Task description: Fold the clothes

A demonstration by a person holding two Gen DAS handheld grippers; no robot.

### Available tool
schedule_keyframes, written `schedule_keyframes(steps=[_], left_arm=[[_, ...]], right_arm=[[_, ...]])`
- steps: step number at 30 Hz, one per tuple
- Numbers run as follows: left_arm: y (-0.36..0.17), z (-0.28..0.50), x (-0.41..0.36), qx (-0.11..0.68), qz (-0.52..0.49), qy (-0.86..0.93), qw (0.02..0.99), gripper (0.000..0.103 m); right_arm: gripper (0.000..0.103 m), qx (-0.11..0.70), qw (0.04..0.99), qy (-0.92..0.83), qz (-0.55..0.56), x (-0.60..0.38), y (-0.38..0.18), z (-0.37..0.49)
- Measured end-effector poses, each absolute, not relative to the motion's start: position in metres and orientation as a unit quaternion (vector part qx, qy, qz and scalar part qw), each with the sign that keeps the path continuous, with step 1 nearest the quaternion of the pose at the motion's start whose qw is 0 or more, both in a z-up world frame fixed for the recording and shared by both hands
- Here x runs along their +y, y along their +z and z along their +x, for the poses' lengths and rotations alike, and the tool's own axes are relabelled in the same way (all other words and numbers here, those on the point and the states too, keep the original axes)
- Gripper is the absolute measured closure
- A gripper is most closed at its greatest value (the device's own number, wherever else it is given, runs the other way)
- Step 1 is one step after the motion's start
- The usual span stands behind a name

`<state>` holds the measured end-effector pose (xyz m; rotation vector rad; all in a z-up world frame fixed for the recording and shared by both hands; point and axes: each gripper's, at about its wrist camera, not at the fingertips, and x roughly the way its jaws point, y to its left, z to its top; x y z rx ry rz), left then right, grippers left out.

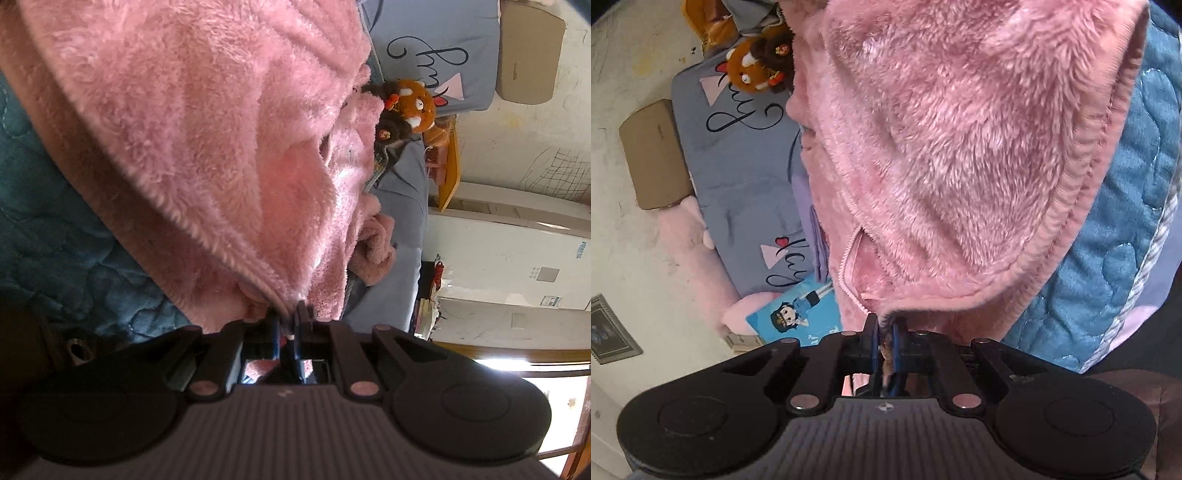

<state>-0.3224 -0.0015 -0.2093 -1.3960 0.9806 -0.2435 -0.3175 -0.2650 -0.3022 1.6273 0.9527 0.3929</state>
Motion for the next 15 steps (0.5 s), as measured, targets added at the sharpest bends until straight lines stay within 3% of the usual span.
schedule_keyframes(steps=[7,10,11,12,15], left_arm=[[-0.209,-0.320,-0.003,0.435,-0.610,-0.113,0.652,0.095],[-0.209,-0.320,-0.002,0.430,-0.616,-0.113,0.650,0.094],[-0.209,-0.321,0.000,0.427,-0.618,-0.113,0.651,0.092],[-0.209,-0.321,0.002,0.423,-0.618,-0.109,0.653,0.090],[-0.208,-0.324,0.006,0.420,-0.619,-0.108,0.655,0.090]], right_arm=[[0.095,0.409,0.566,0.167,0.697,-0.262,-0.303,-0.311],[0.080,0.415,0.577,0.182,0.680,-0.267,-0.295,-0.310],[0.066,0.417,0.586,0.190,0.668,-0.269,-0.289,-0.310],[0.061,0.420,0.603,0.197,0.649,-0.270,-0.282,-0.310],[0.065,0.429,0.638,0.211,0.603,-0.273,-0.267,-0.311]])
